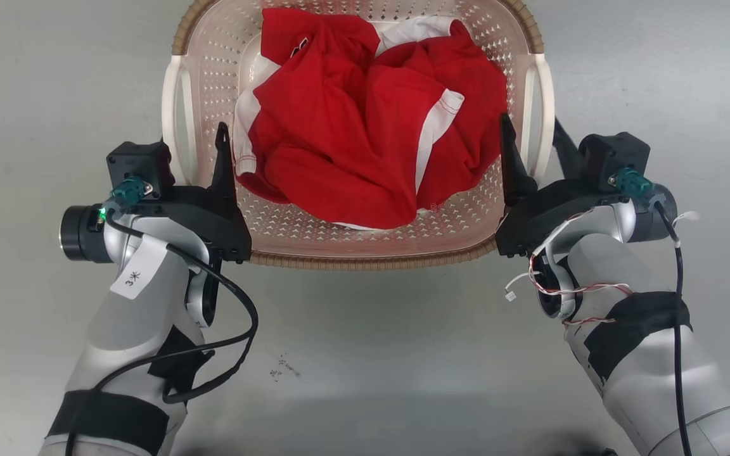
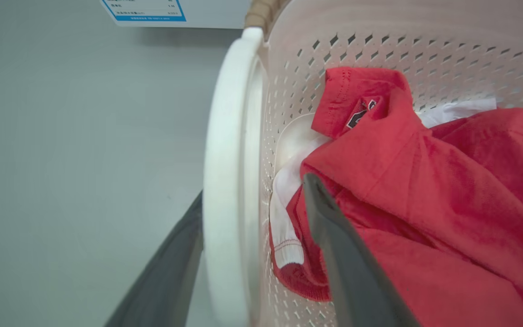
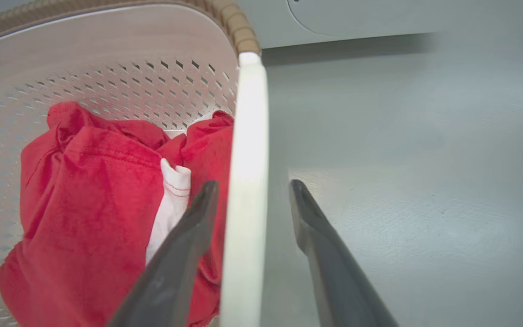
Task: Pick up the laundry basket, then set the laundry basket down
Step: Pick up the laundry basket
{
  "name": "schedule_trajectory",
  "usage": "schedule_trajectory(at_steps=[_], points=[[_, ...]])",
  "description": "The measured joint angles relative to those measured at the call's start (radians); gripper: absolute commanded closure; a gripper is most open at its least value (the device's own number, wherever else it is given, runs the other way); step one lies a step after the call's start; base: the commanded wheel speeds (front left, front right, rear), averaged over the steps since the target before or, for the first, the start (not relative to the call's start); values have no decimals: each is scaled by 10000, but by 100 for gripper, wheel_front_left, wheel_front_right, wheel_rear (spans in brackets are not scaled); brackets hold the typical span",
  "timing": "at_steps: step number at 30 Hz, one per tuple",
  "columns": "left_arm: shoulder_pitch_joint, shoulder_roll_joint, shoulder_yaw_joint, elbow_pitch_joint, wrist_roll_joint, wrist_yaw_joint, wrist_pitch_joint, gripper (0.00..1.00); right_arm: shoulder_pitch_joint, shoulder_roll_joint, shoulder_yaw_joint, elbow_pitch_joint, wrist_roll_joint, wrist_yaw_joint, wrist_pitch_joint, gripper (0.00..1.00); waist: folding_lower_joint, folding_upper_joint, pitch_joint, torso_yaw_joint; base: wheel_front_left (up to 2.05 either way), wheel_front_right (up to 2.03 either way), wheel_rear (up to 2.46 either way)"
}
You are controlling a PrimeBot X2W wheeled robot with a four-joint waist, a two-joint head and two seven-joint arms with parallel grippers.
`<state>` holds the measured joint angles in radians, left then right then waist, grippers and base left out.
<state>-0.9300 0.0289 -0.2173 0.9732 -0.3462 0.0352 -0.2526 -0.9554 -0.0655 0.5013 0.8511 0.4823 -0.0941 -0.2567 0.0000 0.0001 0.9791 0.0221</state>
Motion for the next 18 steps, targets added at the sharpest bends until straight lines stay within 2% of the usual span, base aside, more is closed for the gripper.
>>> schedule_trajectory(at_steps=[1, 2, 3, 4, 5, 18], points=[[-23, 0, -73, 79, -58, -8, 0, 44, -2, 0, 75, 58, 100, -21, -2, 51, 0, 0, 12, 4, 0, 0, 0], [-46, 2, -151, 155, -94, -15, 2, 71, -2, 0, 151, 119, 174, -27, -2, 56, -1, 0, 20, 7, 0, 0, 0], [-53, 0, -226, 213, -144, -19, 4, 90, -3, 0, 230, 184, 228, -27, 0, 69, -1, 0, 25, 9, 0, 0, 0], [-55, 4, -276, 265, -188, -19, 4, 100, -7, 0, 301, 244, 288, -29, -2, 77, -1, 0, 25, 9, 0, 0, 0], [-57, 46, -330, 316, -240, -71, 13, 100, -12, -8, 349, 303, 347, -75, -2, 100, -1, 0, 24, 8, 0, 0, 0], [-58, 52, -1181, 784, -1039, -173, 15, 100, -164, -100, 1112, 915, 1229, -215, 4, 100, 0, 0, -374, -54, 0, 0, 0]])
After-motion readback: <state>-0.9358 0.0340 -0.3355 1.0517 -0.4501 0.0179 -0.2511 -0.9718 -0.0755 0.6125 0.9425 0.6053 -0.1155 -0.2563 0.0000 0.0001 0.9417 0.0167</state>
